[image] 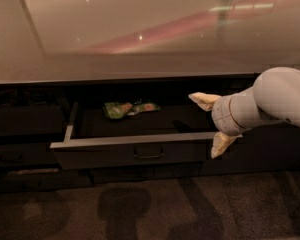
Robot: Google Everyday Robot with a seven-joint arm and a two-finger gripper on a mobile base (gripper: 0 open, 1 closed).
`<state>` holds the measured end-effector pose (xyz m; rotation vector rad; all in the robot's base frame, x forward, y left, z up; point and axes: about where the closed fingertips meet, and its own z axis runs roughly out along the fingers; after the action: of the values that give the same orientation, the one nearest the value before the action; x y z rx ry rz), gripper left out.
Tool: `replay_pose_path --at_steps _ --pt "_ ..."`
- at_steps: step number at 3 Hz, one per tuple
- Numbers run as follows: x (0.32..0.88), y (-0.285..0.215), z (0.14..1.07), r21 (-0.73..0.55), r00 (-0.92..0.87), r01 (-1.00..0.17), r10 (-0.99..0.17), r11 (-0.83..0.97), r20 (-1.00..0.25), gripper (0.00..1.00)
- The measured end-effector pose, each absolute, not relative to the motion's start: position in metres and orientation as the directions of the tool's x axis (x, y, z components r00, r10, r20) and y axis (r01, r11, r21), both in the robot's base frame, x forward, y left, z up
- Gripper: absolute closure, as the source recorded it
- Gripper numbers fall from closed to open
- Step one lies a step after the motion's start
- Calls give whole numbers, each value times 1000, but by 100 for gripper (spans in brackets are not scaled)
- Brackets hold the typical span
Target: Open top drawer
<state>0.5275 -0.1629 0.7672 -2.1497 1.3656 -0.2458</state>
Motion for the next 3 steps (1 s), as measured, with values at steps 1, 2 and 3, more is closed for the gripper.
replay_pose_path --at_steps 1,2,3 --pt "528 -163 767 -556 461 -770 -876 -312 -146 19" --pt "528 -163 767 -556 461 -770 -875 -312 -146 42" --pt "528 -163 767 -556 461 -770 -875 -312 -146 66"
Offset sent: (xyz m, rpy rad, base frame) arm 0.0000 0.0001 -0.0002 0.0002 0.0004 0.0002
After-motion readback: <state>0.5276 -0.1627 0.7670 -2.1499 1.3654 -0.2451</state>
